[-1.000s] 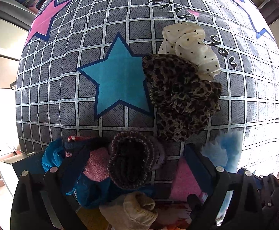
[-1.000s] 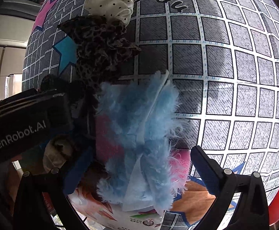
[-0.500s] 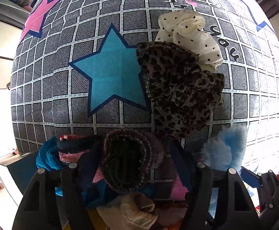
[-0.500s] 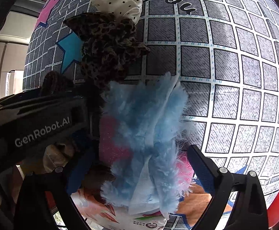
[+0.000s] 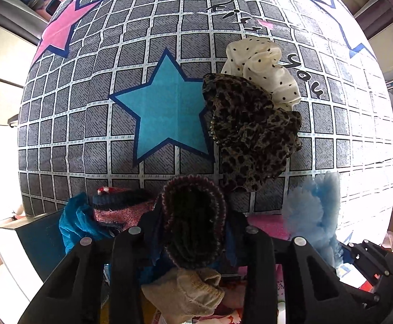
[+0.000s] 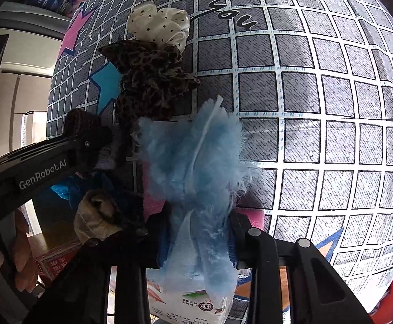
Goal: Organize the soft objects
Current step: 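Lift the knit hat and blue fluffy toy and carry both toward the white box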
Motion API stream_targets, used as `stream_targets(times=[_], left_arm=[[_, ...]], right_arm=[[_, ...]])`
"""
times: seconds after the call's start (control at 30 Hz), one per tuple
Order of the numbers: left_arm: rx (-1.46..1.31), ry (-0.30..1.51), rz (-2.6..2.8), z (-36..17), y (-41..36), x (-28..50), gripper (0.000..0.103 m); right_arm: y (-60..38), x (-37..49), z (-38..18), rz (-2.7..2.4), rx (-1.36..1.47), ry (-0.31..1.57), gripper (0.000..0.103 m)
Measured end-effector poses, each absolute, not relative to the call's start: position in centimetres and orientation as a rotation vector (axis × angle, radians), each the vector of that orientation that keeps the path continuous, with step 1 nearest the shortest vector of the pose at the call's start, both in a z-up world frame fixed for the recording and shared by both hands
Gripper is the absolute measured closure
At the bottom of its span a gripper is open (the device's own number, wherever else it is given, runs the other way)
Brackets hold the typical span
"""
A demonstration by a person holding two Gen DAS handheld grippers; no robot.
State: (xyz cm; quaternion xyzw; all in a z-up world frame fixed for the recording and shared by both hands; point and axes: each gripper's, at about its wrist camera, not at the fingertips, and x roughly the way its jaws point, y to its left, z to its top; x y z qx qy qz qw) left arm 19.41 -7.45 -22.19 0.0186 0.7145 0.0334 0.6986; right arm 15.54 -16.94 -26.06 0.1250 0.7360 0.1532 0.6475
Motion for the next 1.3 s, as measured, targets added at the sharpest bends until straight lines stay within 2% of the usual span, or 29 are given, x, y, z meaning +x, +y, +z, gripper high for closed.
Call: stream_targets(times=[0.63,1.3], left_arm=[[0.054,1.459,0.017,-13.4,-8.4,15.3,0.064],[0.121,1.410,-0.213,-9.4,-11.4,5.5,0.063]], right_arm=[[-20.4,13.8,-20.8,0.328,0.340,1.587,0.068],[-20.9,6.1,-18.3,0.270,0.294,1.596,0.068]])
